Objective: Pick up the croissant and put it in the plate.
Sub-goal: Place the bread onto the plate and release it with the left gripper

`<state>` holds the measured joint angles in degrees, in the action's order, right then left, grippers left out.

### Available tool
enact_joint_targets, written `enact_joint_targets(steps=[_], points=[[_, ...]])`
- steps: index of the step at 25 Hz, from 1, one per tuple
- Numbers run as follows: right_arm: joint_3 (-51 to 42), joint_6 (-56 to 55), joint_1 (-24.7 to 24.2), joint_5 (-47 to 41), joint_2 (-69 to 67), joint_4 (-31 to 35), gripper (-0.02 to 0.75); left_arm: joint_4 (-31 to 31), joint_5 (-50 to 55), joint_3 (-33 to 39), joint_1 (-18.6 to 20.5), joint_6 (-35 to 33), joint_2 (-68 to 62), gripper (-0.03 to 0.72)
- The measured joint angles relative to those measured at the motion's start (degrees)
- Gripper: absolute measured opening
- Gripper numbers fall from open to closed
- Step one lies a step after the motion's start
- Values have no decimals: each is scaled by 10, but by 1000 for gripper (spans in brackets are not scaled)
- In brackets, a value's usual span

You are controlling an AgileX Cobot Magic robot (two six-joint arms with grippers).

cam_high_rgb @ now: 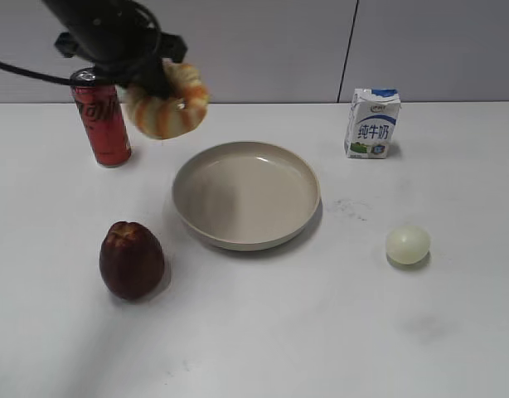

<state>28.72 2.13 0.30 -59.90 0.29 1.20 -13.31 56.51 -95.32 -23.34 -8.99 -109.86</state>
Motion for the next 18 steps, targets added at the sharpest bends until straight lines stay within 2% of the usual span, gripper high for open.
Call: enact_joint_targets(steps=[4,8,15,16,17,18], points=[[0,0,0,0,0,0,540,-6,-29,-47,-47,0,-41,169],[0,0,0,0,0,0,540,-9,-56,-55,-76,0,-101,169],[0,0,0,0,0,0,540,-17,-68,-56,-95,0,-189,169],[0,0,0,0,0,0,540,-17,-68,-56,-95,0,-196,186],[0,0,0,0,0,0,540,-17,-69,-56,-95,0,-203,237],[0,0,0,0,0,0,540,-16,-70,-56,-95,0,-207,335]])
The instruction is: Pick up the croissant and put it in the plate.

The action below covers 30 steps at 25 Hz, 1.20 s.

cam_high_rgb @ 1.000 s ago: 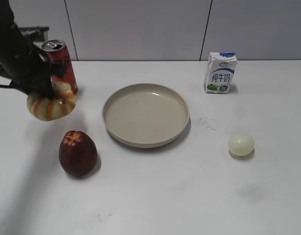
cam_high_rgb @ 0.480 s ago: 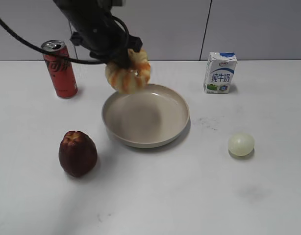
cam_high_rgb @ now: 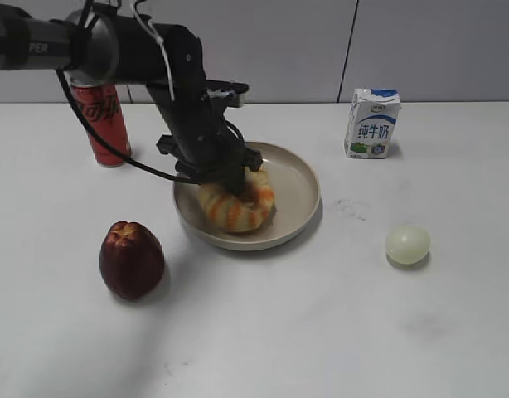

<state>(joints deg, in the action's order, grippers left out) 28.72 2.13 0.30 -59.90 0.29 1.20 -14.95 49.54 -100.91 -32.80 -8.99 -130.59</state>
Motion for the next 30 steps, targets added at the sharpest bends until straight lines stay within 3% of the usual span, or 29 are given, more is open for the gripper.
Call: enact_joint_targets(steps=[2,5,11,17,21,25,30], points=[[0,0,0,0,0,0,540,0,-2,0,0,0,-3,552],[0,0,0,0,0,0,540,6,1,-9,0,0,-3,632],[0,0,0,0,0,0,540,39,73,-68,0,0,18,653],[0,0,0,0,0,0,540,59,155,-126,0,0,118,656],[0,0,0,0,0,0,540,118,193,-128,6,16,194,656],[0,0,0,0,0,0,540,153,198,-93,41,33,277,656],[0,0,0,0,0,0,540,177,200,36,112,40,396,654]])
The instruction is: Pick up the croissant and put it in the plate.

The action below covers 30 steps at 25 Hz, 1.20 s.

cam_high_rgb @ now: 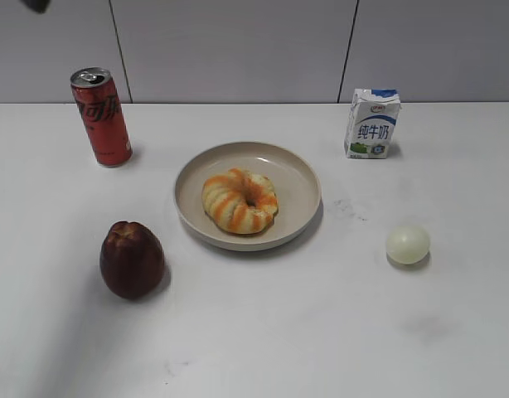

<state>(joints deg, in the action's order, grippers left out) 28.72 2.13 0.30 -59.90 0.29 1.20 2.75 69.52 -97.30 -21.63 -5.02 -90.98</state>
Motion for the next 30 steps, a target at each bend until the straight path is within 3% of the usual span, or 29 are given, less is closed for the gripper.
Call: enact_joint_targets(steps=[9,16,23,30], points=[[0,0,0,0,0,0,540,5,-50,367,155,1,266,640],[0,0,0,0,0,0,540,-4,-102,595,178,10,509,640],[0,0,0,0,0,0,540,-16,-81,642,178,11,735,680],[0,0,0,0,0,0,540,-58,-87,669,178,-12,838,683]])
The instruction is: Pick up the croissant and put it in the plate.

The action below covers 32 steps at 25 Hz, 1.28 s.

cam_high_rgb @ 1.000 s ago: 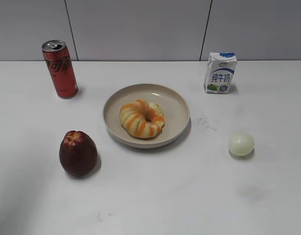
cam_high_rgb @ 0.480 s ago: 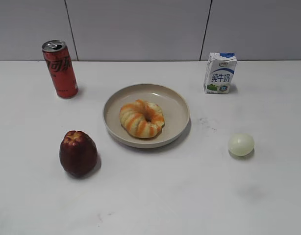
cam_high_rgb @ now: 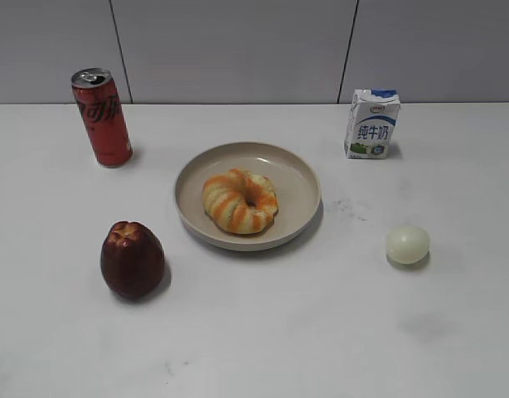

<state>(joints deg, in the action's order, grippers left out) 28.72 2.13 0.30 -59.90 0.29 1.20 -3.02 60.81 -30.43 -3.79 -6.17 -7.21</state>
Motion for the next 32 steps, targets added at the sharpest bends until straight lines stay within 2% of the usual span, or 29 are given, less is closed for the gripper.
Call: enact_joint_targets(steps=[4,14,32], points=[[0,0,0,0,0,0,540,-14,-8,13,0,-14,7,674],[0,0,0,0,0,0,540,-4,-12,13,1,-16,7,617],[0,0,0,0,0,0,540,-3,-13,14,8,-16,76,343]])
